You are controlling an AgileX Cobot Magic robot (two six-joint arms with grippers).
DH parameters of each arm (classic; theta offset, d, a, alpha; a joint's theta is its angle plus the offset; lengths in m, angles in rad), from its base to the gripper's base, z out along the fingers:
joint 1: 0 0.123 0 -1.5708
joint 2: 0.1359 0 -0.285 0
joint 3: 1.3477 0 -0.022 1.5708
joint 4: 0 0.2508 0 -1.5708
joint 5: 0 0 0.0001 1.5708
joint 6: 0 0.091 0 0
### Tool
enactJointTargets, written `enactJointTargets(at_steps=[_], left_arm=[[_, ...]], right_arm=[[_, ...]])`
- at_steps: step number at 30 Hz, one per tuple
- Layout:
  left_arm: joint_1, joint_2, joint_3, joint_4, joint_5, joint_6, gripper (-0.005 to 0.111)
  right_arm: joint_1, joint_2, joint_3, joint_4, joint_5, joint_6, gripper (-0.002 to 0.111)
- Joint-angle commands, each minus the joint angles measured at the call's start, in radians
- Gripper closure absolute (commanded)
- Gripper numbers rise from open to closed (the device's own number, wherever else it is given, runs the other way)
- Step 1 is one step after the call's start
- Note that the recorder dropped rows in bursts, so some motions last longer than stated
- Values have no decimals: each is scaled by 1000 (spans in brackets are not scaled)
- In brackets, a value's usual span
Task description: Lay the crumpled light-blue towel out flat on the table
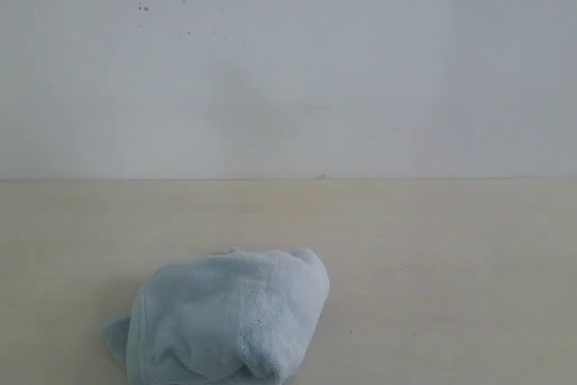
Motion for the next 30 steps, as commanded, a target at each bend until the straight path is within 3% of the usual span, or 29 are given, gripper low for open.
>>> enactJointTargets(at_steps=[1,26,30], left_arm=[[4,-3,4,2,-6,-1,103],[4,-3,4,-6,-38,-1,103],[4,-3,4,-202,-78,-253,103]], right_arm=[[2,-5,0,2,-11,0,107],[2,-5,0,2,-11,0,107],[2,-5,0,2,-11,0,107]])
